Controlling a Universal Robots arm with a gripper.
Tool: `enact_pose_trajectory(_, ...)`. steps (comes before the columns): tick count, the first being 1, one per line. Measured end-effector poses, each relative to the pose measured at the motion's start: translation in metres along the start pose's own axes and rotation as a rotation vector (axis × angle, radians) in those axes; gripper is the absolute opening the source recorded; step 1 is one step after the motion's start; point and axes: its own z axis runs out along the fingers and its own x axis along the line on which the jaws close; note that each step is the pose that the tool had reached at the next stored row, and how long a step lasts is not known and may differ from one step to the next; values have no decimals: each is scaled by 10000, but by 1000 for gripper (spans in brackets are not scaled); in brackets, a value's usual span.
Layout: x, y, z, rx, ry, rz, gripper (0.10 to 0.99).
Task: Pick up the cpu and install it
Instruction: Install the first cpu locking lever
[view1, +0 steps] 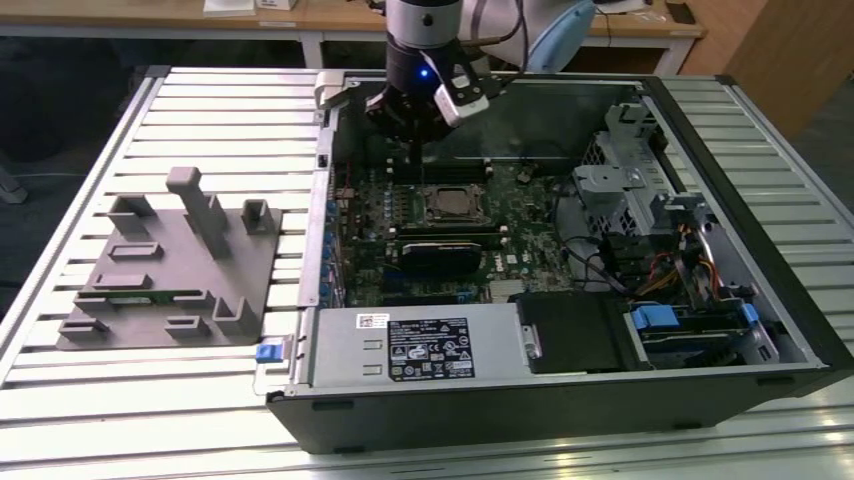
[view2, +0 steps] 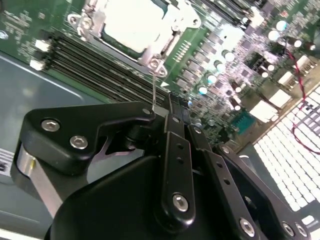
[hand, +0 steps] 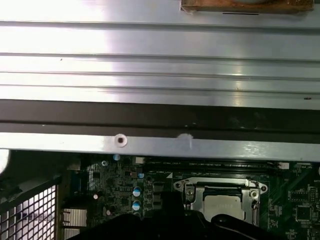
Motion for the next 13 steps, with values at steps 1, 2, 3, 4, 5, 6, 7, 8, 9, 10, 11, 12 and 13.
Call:
enact_pose_trajectory(1, -25, 1, 0, 0, 0, -1, 118)
enact_pose_trajectory(2, -50, 1, -1, 1, 1, -2, 118)
enact_pose_trajectory(3, -76, 2, -1, 1, 0, 0, 118)
enact_pose_trajectory(4, -99, 2, -1, 1, 1, 0, 118)
enact_pose_trajectory(5, -131, 3, -1, 0, 0, 0, 118)
enact_pose_trajectory(6, -165, 3, -1, 1, 1, -1, 118)
enact_pose_trajectory(7, -197, 2, -1, 0, 0, 0, 118)
enact_pose_trajectory(8, -228, 2, 0, 1, 0, 0, 118)
enact_pose_trajectory(9, -255, 2, 1, 1, 0, -1, 118)
enact_pose_trajectory(10, -272, 1, 2, -11, 0, -1, 118)
enact_pose_trajectory(11, -285, 0, 4, -66, 0, 0, 118)
enact_pose_trajectory(12, -294, 0, 7, -164, 0, 1, 118)
enact_pose_trajectory(13, -302, 1, 12, -256, -3, 3, 118)
